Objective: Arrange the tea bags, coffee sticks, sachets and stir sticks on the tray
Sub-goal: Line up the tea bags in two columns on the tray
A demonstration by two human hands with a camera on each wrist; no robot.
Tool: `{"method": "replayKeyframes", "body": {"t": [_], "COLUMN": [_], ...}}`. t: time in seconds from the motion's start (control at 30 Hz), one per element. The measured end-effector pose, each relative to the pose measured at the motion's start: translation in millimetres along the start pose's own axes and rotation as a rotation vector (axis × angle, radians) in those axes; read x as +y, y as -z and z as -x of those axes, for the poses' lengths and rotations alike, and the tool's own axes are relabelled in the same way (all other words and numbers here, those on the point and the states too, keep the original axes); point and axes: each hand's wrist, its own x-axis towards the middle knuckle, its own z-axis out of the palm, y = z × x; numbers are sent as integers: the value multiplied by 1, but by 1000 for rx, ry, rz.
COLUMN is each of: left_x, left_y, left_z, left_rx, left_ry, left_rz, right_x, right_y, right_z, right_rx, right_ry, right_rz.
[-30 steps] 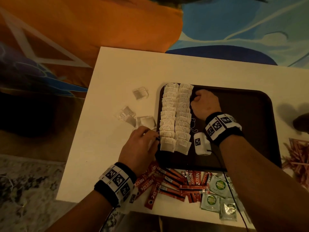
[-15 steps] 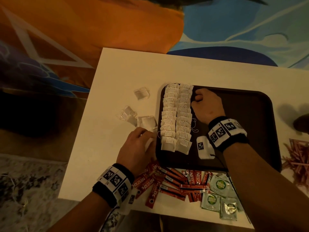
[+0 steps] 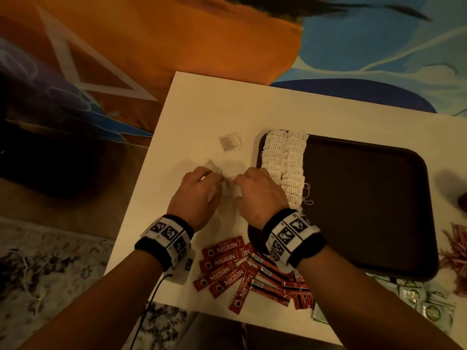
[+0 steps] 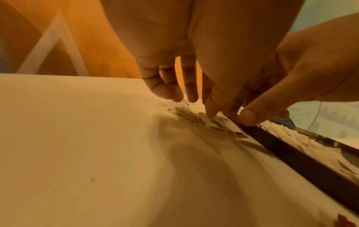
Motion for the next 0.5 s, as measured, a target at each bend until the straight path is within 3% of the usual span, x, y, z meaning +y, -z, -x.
{"method": "replayKeyframes", "body": {"t": [0.13, 0.27, 0.5], "left_x": [6, 4, 5], "left_y": [-3, -9, -8], "left_z": [-13, -20, -20], "left_rx": [-20, -105, -86], "left_ry": [-143, -115, -108], "left_rz": [-66, -79, -26], "right_x": [-9, -12, -12], "right_y": [-10, -15, -10], "right_z": [-11, -18, -19], "right_rx": [-9, -15, -10], "right_ry": [-31, -57, -48], "right_rz": [117, 176, 123]}}
